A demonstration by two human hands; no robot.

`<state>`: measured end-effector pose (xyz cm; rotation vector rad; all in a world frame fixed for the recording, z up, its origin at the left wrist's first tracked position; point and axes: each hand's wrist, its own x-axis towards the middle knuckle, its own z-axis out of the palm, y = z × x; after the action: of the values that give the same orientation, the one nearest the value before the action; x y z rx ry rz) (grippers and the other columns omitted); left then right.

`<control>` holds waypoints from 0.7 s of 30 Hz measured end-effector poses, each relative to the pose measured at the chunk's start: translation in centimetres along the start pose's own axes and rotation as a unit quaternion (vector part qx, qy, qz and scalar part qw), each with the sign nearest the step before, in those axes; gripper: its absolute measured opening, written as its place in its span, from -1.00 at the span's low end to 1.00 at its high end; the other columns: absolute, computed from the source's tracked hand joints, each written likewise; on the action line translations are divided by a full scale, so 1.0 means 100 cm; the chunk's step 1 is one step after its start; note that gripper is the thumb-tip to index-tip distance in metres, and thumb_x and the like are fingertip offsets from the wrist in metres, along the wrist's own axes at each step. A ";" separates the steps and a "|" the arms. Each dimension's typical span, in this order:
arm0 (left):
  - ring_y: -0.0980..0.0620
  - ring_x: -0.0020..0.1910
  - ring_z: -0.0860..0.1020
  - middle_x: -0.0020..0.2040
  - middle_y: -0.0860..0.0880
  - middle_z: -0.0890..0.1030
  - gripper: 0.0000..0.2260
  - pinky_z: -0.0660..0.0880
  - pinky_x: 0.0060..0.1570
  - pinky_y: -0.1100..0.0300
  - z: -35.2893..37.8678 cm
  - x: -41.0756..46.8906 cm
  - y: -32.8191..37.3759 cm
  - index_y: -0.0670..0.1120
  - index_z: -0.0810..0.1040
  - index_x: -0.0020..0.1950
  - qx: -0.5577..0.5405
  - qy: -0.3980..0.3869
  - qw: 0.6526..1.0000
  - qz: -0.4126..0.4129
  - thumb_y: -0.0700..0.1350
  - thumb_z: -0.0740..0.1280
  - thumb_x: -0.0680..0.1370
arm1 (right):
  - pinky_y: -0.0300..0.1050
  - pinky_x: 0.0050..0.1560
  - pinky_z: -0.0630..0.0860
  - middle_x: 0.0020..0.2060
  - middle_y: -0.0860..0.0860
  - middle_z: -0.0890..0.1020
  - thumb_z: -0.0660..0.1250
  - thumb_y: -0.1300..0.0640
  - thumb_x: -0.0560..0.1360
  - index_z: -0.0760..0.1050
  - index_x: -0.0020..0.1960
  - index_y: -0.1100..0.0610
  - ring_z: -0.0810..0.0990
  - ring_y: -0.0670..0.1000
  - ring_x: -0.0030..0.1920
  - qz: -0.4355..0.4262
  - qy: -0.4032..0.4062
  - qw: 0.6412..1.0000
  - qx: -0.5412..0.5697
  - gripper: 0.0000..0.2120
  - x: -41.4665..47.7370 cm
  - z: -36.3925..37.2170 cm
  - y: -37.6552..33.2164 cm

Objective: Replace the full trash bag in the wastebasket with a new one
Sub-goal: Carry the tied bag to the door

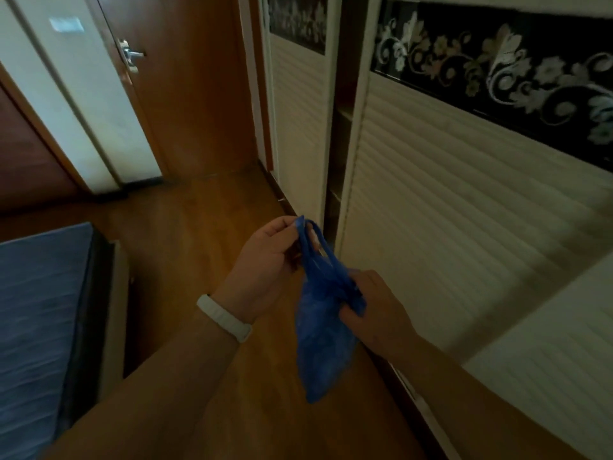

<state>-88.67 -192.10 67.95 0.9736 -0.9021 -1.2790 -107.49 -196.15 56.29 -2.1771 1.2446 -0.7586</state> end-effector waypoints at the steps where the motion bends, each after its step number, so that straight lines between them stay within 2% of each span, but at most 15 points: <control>1: 0.08 -0.31 0.55 -0.26 -0.07 0.56 -0.77 0.51 -0.29 0.25 -0.010 0.010 0.004 -0.15 0.54 -0.14 -0.004 0.004 1.000 0.002 -0.18 0.14 0.64 | -0.32 -0.04 0.43 0.10 -0.14 0.44 0.27 -0.11 0.47 0.38 0.31 0.02 0.48 -0.15 0.01 -0.003 -0.004 1.000 -0.001 -0.55 0.015 0.005 -0.002; 3: 0.09 -0.30 0.55 -0.27 -0.05 0.57 -0.76 0.51 -0.26 0.24 -0.029 0.031 0.009 -0.13 0.54 -0.15 -0.006 0.011 1.000 0.004 -0.16 0.14 0.64 | -0.36 -0.06 0.40 0.11 -0.13 0.44 0.30 -0.10 0.49 0.38 0.31 0.03 0.48 -0.14 0.02 -0.018 -0.012 1.000 -0.018 -0.56 0.046 0.013 -0.003; 7: 0.10 -0.29 0.55 -0.29 -0.02 0.58 -0.75 0.52 -0.19 0.20 -0.061 0.075 0.014 -0.12 0.52 -0.18 -0.014 0.042 0.999 0.006 -0.15 0.14 0.64 | -0.23 -0.05 0.48 0.10 -0.09 0.46 0.34 -0.02 0.50 0.38 0.29 0.04 0.50 -0.11 0.00 -0.035 -0.020 0.999 -0.017 -0.61 0.109 0.025 0.001; 13: 0.10 -0.31 0.54 -0.33 0.01 0.57 -0.75 0.52 -0.20 0.22 -0.100 0.158 0.013 -0.11 0.51 -0.20 -0.001 0.098 0.995 -0.006 -0.17 0.16 0.63 | -0.20 0.01 0.49 0.12 -0.06 0.45 0.38 0.06 0.48 0.38 0.30 0.06 0.49 -0.11 0.04 -0.058 -0.037 0.998 0.002 -0.58 0.210 0.061 0.028; 17: 0.06 -0.26 0.52 -0.28 -0.04 0.54 -0.78 0.49 -0.14 0.17 -0.123 0.231 0.015 -0.12 0.51 -0.17 0.009 0.139 0.990 -0.006 -0.16 0.17 0.63 | -0.30 -0.01 0.42 0.15 -0.10 0.42 0.36 0.05 0.49 0.36 0.33 0.05 0.47 -0.13 0.04 -0.076 -0.058 0.995 0.035 -0.56 0.293 0.081 0.046; 21: 0.05 -0.23 0.53 -0.26 -0.04 0.55 -0.78 0.52 -0.17 0.20 -0.133 0.307 0.029 -0.12 0.51 -0.16 0.025 0.171 0.985 -0.014 -0.14 0.16 0.63 | -0.44 -0.11 0.33 0.10 -0.13 0.42 0.36 0.04 0.48 0.39 0.27 0.03 0.46 -0.15 0.02 -0.090 -0.078 0.991 0.056 -0.62 0.378 0.084 0.061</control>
<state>-72.64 -221.51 66.36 1.2054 -0.6563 -1.0740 -89.39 -230.81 54.28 -2.2306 0.9160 -0.6965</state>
